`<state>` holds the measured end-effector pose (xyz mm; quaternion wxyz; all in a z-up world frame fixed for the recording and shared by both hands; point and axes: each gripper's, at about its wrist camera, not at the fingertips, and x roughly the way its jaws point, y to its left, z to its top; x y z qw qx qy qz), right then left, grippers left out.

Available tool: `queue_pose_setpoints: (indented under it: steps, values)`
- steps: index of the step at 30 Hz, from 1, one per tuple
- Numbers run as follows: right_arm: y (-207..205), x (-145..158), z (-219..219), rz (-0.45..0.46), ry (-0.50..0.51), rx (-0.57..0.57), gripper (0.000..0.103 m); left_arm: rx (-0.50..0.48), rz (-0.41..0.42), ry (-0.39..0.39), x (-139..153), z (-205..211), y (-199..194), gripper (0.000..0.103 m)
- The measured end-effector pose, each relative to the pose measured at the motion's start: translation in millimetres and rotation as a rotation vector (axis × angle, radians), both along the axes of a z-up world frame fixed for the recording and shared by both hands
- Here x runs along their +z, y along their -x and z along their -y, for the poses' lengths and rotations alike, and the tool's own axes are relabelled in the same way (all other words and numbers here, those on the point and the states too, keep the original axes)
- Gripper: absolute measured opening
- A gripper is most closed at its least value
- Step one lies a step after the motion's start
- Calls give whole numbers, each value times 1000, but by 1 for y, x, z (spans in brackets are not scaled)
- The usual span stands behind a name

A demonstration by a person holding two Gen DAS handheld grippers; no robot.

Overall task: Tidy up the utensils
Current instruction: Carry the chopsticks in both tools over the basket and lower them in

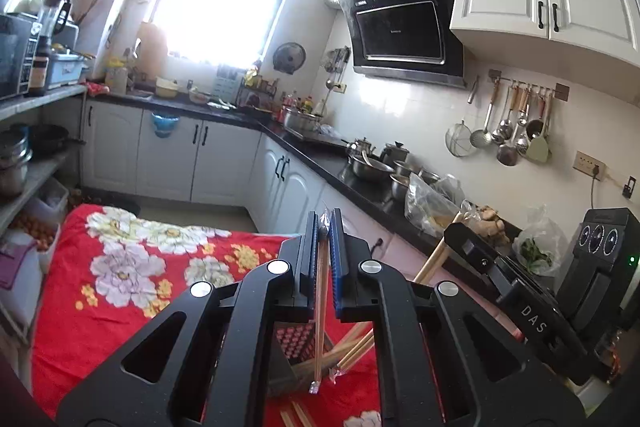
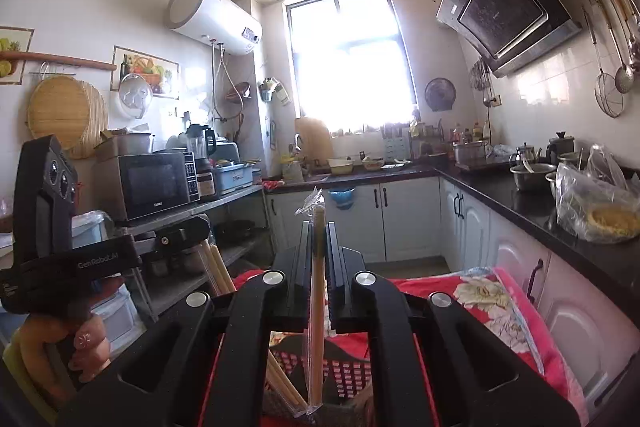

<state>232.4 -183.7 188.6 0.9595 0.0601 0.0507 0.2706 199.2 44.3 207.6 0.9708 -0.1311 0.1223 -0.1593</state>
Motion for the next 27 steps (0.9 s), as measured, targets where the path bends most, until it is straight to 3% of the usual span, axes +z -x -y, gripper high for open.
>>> queue_pose_setpoints:
  steps: [9,27]
  values:
    - [-32,-12,-7,-10,-12,-34,6,90,33,-42,-3,-3,-18,3]
    - [-69,-53,-17,-36,-2,-71,6,141,-60,-1,-55,-5,-56,3]
